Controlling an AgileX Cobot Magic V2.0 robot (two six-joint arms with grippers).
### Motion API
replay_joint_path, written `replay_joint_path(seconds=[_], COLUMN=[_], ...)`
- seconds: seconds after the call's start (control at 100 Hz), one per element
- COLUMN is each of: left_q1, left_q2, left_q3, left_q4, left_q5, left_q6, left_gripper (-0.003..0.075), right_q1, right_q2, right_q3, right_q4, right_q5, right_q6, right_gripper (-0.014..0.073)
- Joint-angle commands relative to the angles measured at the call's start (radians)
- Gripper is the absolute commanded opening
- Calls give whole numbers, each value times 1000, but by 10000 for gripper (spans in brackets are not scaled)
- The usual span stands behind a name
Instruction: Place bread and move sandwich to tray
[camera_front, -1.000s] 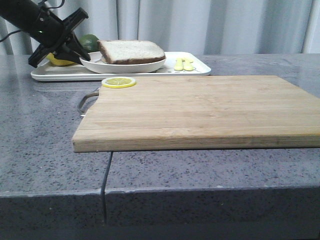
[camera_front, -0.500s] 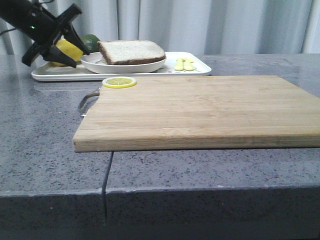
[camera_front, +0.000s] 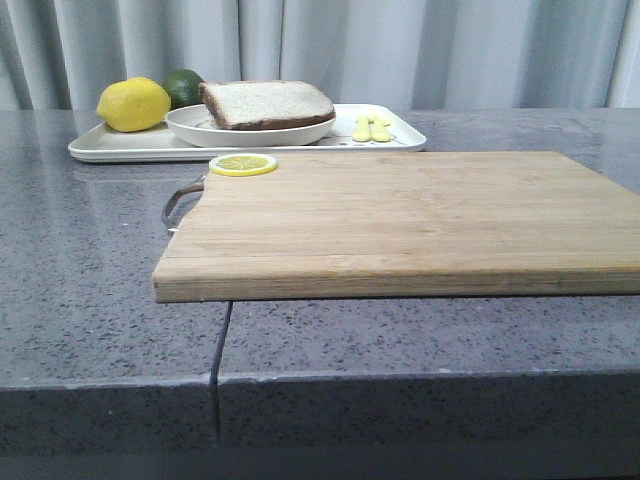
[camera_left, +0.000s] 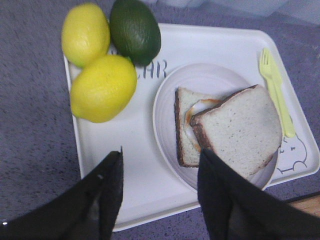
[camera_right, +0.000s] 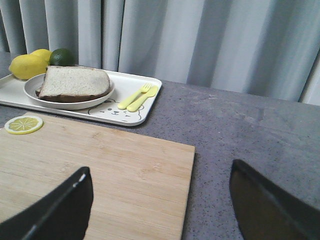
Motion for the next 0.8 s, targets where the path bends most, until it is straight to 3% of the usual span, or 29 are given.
replay_joint_path(seconds=[0.0, 0.18, 0.57, 0.79], left_q1=[-1, -11, -76, -80], left_q2=[-149, -355, -961, -1250], left_q3=[-6, 191, 969, 1248], left_q4=[4, 9, 7, 7], left_q5=[-54, -170, -639, -707], left_q6=[22, 71, 126, 126], left_gripper=[323, 323, 323, 323], right_q1=[-7, -7, -7, -7], right_q2=[6, 6, 6, 6], right_q3=[-25, -25, -25, -25], right_q4=[3, 3, 3, 3], right_q5=[-80, -80, -80, -75], right_q6=[0, 0, 0, 0], right_gripper=[563, 563, 563, 563])
